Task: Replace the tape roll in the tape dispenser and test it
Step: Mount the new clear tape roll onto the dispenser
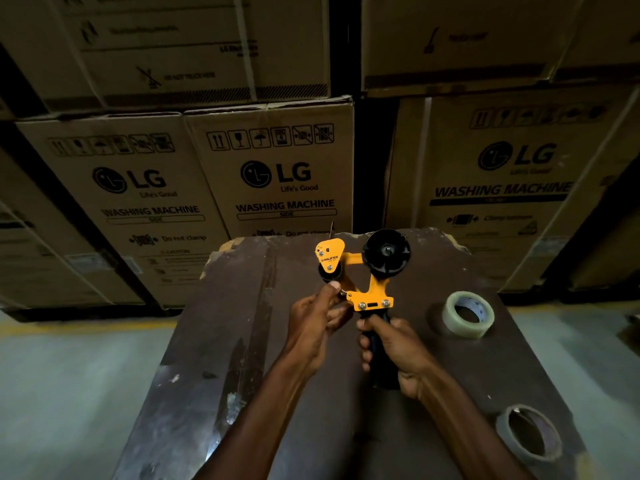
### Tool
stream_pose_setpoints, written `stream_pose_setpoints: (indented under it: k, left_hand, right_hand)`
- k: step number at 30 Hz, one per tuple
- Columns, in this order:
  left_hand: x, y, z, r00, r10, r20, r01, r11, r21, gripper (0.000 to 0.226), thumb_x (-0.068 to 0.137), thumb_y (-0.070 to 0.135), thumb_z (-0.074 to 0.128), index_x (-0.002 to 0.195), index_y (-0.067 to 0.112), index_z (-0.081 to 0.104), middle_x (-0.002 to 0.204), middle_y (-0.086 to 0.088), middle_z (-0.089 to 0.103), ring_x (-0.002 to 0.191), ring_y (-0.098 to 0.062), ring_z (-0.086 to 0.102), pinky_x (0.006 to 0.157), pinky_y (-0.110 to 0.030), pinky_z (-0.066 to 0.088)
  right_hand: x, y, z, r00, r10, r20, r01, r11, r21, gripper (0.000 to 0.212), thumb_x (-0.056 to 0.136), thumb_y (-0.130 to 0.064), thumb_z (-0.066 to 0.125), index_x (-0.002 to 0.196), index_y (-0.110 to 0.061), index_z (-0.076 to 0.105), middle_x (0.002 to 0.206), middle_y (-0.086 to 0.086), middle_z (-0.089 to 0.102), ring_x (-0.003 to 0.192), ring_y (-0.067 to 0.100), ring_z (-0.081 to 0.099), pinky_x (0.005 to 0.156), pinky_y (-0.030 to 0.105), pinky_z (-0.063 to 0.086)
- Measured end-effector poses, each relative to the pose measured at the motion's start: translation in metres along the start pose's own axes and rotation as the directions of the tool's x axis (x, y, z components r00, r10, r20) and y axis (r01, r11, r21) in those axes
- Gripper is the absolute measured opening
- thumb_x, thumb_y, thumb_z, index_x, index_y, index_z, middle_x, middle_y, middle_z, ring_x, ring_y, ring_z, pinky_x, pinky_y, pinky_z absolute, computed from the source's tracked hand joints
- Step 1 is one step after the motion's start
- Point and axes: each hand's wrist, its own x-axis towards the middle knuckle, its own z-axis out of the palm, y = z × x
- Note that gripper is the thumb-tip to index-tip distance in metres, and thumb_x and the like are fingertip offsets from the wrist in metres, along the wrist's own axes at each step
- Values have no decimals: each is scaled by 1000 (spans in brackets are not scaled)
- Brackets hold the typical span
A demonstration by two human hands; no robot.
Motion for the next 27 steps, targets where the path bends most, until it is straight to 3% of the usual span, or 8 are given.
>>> stream_pose_setpoints:
  k: [2, 6, 9, 11, 15, 20, 27]
  left_hand:
    - [0, -2, 0, 999, -22, -29, 21, 999, -31, 18, 92, 20, 60, 98, 4, 68, 89, -13, 75, 80, -19, 74, 86, -35, 55]
    - [-5, -10, 3, 999, -33, -18, 32, 997, -70, 24, 93, 17, 59, 102, -4, 65, 74, -6, 72, 68, -11, 70, 84, -30, 53]
    - [-8, -17, 2, 999, -38, -37, 35, 996, -85, 34, 89, 19, 65, 110, -7, 65, 101, -18, 73, 97, -24, 71, 88, -30, 55]
    - [-8, -18, -1, 999, -39, -21, 36, 995, -93, 34, 85, 21, 68, 109, -4, 67, 106, -19, 72, 103, -27, 70, 92, -31, 55]
    - [-9, -19, -7, 1000, -24, -2, 23, 999, -43, 21, 84, 23, 70, 96, 5, 71, 98, -13, 74, 106, -27, 69, 98, -36, 51]
    - [-16, -21, -16, 996, 56, -72, -47, 992, 119, 31, 83, 27, 71, 107, 7, 71, 106, -13, 74, 107, -24, 69, 98, -35, 52]
    - [-15, -35, -44, 986, 119, -121, -87, 967, 239, 20, 85, 27, 72, 102, 16, 73, 102, -10, 75, 106, -25, 69, 96, -37, 53]
  right_hand:
    - [-1, 0, 2, 1000, -5, -11, 5, 1000, 25, 11, 90, -13, 61, 79, -12, 60, 59, 5, 53, 46, 17, 47, 47, 28, 41]
    - [1, -3, 5, 999, -25, -25, 27, 995, 97, 11, 90, -11, 59, 79, -12, 57, 58, 5, 50, 44, 17, 44, 45, 28, 39]
    - [2, -8, 2, 999, -25, -26, 28, 994, 103, 9, 89, -12, 60, 81, -12, 58, 58, 4, 51, 44, 16, 45, 46, 28, 40]
    - [2, -9, 0, 999, -23, -23, 25, 995, 92, 9, 89, -13, 61, 81, -11, 59, 58, 4, 51, 45, 17, 45, 47, 28, 40]
    - [1, -8, -1, 1000, -23, -17, 25, 997, 74, 10, 89, -13, 60, 79, -11, 59, 58, 4, 51, 46, 17, 45, 48, 29, 40]
    - [2, 0, -5, 1000, -11, -25, 12, 999, 34, 16, 90, -13, 59, 74, -13, 60, 57, 4, 52, 44, 17, 47, 48, 28, 41]
    - [9, 37, -14, 994, 57, -92, -60, 998, -23, 11, 90, -11, 60, 79, -10, 63, 55, 5, 53, 44, 18, 47, 48, 27, 41]
